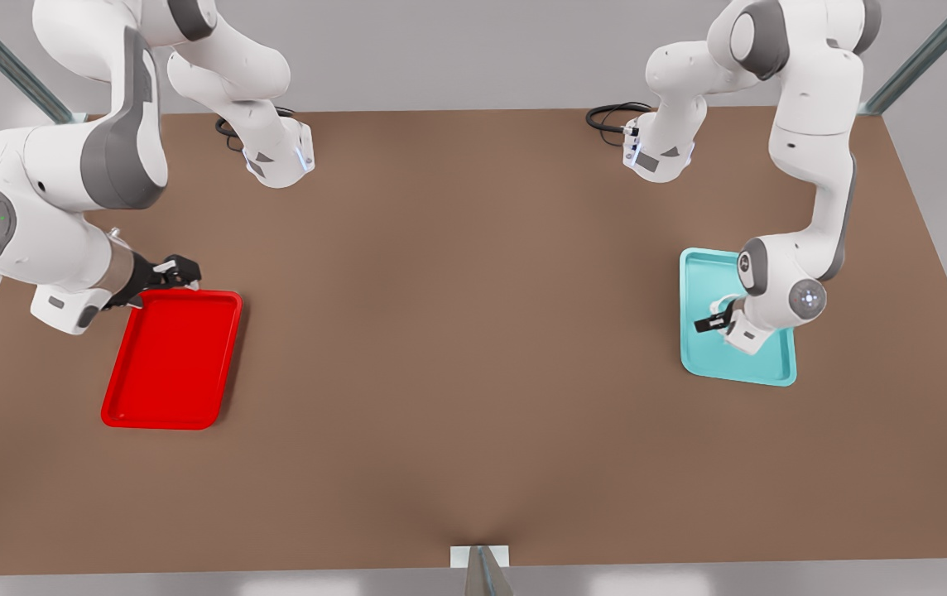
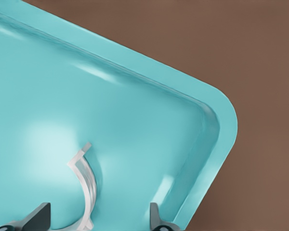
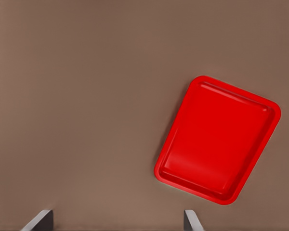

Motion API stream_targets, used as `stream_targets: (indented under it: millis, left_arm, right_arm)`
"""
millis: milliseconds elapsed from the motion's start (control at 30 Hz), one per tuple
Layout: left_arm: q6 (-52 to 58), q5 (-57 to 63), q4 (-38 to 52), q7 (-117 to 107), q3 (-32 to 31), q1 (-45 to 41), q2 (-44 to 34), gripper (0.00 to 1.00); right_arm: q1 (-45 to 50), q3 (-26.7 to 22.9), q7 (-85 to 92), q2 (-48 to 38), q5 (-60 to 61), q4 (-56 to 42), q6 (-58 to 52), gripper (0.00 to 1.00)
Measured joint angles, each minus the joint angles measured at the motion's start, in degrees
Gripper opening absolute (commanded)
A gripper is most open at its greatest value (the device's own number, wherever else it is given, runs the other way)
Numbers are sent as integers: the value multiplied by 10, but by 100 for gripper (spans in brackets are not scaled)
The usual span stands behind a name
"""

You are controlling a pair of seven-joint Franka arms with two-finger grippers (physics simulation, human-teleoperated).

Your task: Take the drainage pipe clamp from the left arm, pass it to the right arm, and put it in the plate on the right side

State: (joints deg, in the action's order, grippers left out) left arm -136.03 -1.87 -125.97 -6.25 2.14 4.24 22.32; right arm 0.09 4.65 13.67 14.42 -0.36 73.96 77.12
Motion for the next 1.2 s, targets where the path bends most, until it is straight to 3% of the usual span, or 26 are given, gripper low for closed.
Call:
stream_targets:
  millis: [200, 267, 300, 333, 600, 800, 833, 900, 1200]
  left_arm:
    - [-41, 22, -13, 51, 1, 5, 14, 100]
    - [-46, 26, -14, 63, 1, 8, 20, 70]
    - [-49, 27, -14, 69, 1, 10, 21, 59]
    - [-51, 29, -14, 73, 1, 12, 22, 53]
    - [-57, 26, -13, 101, 1, 16, 23, 37]
    - [-56, 27, -12, 113, 1, 16, 27, 37]
    - [-56, 27, -12, 114, 1, 16, 27, 35]
    - [-56, 29, -11, 115, 2, 16, 28, 21]
    - [-35, 29, 16, 104, -3, 4, 0, 21]
  right_arm:
    - [0, 0, 9, -1, 7, 2, -5, 100]
    - [0, 0, 12, -1, 7, 2, -7, 100]
    - [0, 0, 13, -1, 7, 2, -8, 100]
    - [0, 0, 14, 0, 8, 2, -8, 100]
    - [1, 1, 22, 1, 8, 3, -11, 100]
    - [4, 2, 25, 2, 7, 5, -12, 100]
    - [4, 2, 26, 2, 7, 5, -12, 100]
    - [4, 2, 26, 2, 8, 5, -12, 100]
    - [3, 2, 29, 2, 8, 5, -14, 100]
